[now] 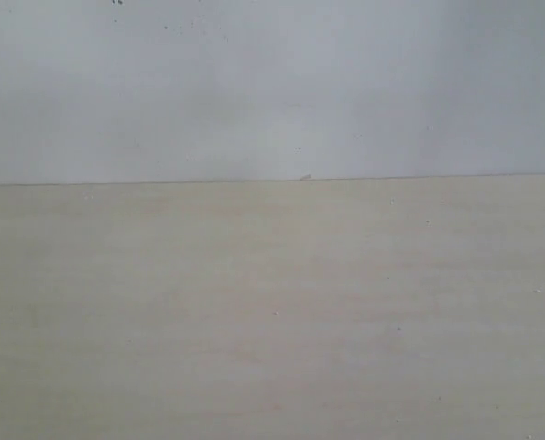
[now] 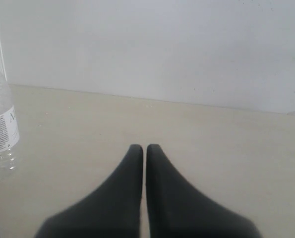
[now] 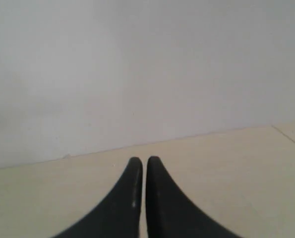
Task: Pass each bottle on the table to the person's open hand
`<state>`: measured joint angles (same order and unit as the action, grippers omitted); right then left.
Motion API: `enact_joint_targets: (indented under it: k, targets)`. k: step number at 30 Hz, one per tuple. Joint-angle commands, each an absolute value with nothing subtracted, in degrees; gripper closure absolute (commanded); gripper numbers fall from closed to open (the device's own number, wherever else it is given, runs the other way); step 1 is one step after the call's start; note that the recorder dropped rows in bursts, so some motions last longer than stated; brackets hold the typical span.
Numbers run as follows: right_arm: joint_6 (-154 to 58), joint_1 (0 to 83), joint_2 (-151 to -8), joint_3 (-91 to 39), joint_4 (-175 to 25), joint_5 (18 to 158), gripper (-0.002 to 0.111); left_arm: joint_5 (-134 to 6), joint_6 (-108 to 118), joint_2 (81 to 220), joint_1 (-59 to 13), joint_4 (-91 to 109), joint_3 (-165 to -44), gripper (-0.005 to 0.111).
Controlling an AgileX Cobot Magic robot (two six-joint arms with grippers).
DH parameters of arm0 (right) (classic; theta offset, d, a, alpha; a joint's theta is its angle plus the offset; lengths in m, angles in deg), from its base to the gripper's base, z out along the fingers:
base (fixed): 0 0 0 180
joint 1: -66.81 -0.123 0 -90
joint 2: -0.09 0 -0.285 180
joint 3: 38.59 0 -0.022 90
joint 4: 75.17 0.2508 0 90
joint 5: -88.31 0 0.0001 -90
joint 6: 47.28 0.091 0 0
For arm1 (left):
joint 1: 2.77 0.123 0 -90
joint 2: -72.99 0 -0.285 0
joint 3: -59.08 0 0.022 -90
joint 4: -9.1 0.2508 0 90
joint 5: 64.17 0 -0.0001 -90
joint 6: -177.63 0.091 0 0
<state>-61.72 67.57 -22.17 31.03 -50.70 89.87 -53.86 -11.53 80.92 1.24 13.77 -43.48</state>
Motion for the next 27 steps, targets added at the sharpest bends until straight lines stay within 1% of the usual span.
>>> enact_joint_targets:
  k: [1, 4, 6, 8, 12, 16, 27]
  targets:
    - [-42.9, 67.9, -22.1, 34.1, -70.9, 91.5, 0.106, -53.9, -11.6, 80.8, 1.4, 14.0, -43.7, 0.103]
    - [-44.5, 68.3, -22.1, 35.9, -71.0, 92.5, 0.106, -53.9, -11.6, 80.8, 1.4, 14.0, -43.7, 0.103]
    - [-44.5, 68.7, -22.1, 38.6, -71.0, 95.7, 0.106, -53.9, -11.6, 80.8, 1.4, 14.0, -43.7, 0.103]
    - [-44.4, 68.7, -22.1, 38.6, -71.0, 99.4, 0.106, -53.9, -11.6, 80.8, 1.4, 14.0, -43.7, 0.103]
    - [-44.4, 68.7, -18.2, 38.6, -71.0, 96.7, 0.106, -53.9, -11.6, 80.8, 1.4, 14.0, -43.7, 0.103]
    - [-46.7, 69.0, -7.7, 38.6, -71.0, 92.6, 0.106, -53.9, -11.6, 80.8, 1.4, 14.0, -43.7, 0.103]
    - [-46.9, 69.0, -7.7, 38.6, -71.3, 89.4, 0.106, -53.6, -11.6, 80.8, 1.4, 14.0, -43.7, 0.103]
